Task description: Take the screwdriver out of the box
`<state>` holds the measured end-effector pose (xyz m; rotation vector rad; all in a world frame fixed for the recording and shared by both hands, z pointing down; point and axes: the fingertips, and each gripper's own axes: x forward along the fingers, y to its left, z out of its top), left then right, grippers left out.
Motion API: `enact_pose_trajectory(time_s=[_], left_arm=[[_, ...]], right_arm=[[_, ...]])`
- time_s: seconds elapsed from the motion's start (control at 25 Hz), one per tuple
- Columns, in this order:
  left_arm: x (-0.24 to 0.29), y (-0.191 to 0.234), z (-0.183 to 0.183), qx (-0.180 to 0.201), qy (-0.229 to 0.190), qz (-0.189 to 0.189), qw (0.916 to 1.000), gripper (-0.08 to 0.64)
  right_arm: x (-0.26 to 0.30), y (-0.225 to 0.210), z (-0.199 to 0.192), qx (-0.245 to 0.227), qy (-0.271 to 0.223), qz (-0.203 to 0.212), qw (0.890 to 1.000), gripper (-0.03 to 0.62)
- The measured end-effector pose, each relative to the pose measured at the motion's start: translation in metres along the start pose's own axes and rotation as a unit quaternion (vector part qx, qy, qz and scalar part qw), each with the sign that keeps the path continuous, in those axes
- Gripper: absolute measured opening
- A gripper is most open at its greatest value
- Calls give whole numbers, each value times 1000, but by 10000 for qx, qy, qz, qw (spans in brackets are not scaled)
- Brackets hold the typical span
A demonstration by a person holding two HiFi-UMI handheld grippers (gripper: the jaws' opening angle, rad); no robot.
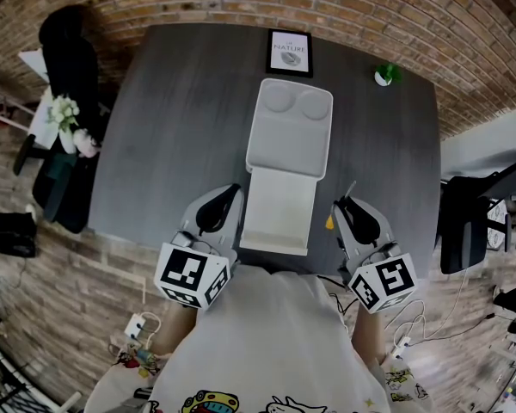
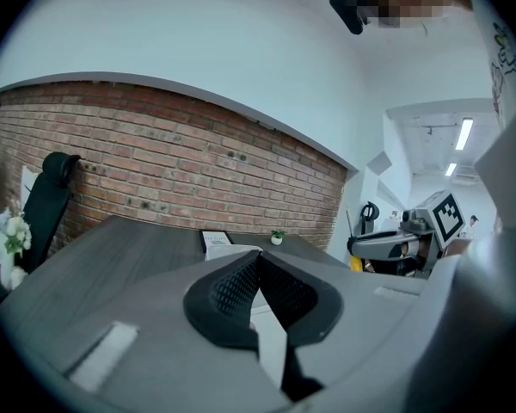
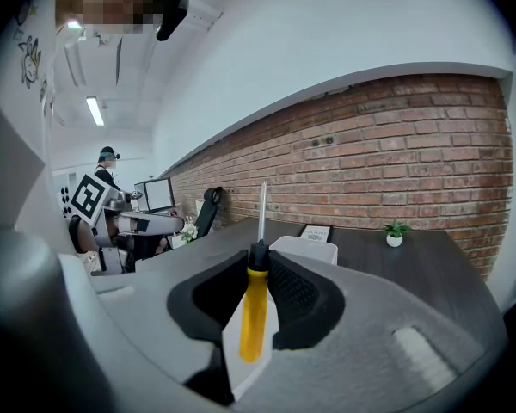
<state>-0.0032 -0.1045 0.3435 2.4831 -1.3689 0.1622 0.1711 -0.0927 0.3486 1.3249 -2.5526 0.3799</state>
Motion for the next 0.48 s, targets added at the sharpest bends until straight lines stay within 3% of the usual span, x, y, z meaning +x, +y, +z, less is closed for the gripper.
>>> enact_pose_trajectory(time_s=[0.48], left_arm=[[0,-1,-1,0,43,15,10000,-2]], right_arm=[[2,0,-2,13,41,25,10000,75]])
